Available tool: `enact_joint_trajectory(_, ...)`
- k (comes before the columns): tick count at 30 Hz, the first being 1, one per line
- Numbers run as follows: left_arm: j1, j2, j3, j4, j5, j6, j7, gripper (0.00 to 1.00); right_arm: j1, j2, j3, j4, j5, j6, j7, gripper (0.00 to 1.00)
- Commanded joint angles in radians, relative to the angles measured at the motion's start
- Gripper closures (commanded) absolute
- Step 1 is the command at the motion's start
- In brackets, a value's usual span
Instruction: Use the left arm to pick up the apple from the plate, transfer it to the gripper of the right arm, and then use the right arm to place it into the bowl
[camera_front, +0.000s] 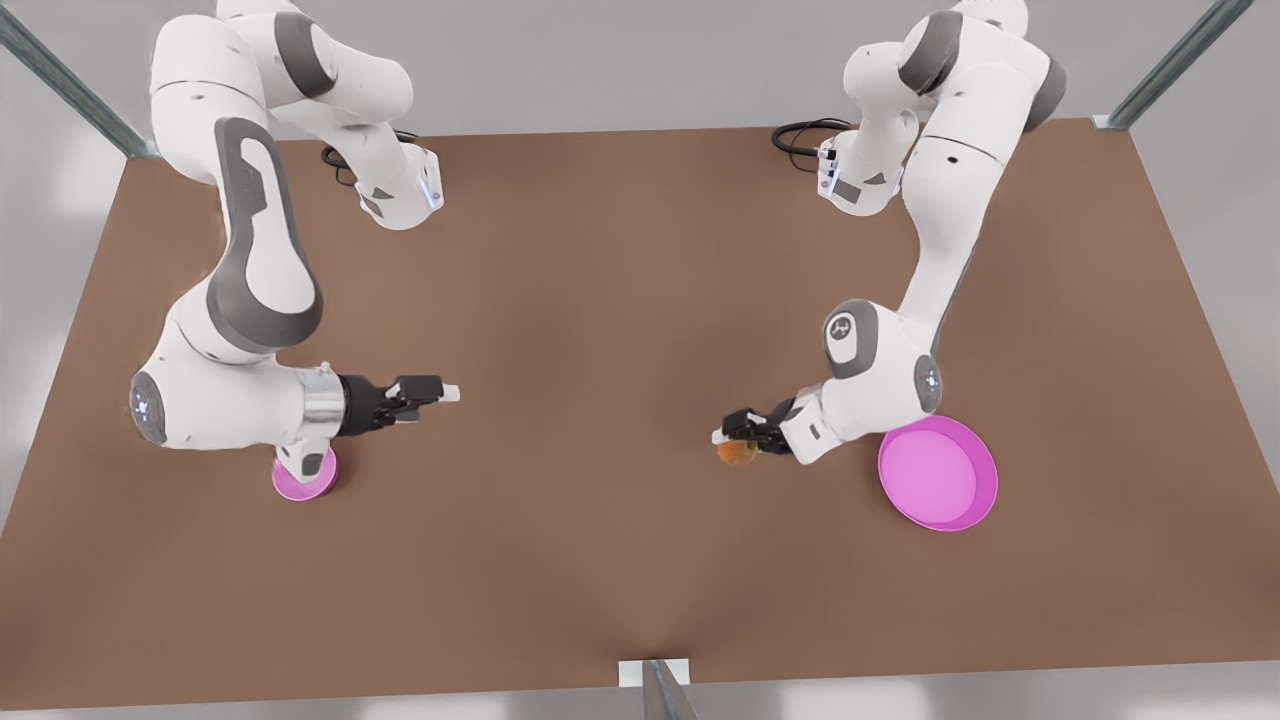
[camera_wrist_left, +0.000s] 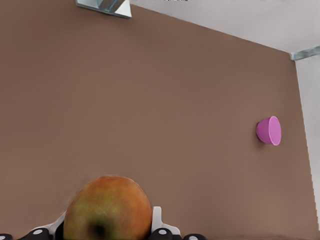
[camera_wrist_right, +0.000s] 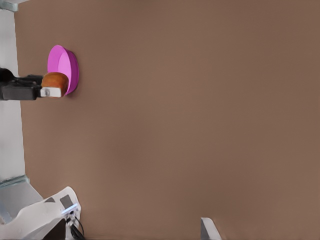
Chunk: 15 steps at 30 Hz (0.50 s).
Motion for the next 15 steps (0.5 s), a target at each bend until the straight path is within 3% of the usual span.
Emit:
enact_joint_trajectory(1, -0.019, 0.023, -0.001, 0.022, -0.228, 0.059, 0.54, 0.33, 0.044, 0.006, 0.003, -0.035, 0.189, 0.204, 0.064, 0.0)
enact_joint_trajectory(7, -0.138, 0.141, -0.009, 0.194, -0.525, 0.059, 0.952, 0.33, 0.058, 0.036, 0.049, -0.118, 0.388, 0.365, -0.043, 0.0)
enact_joint_trajectory(15, -0.234, 0.152, -0.007, 0.217, -0.607, 0.127, 1.679, 0.33, 0.013, 0.098, 0.049, -0.229, 0.815, 0.368, -0.505, 0.0)
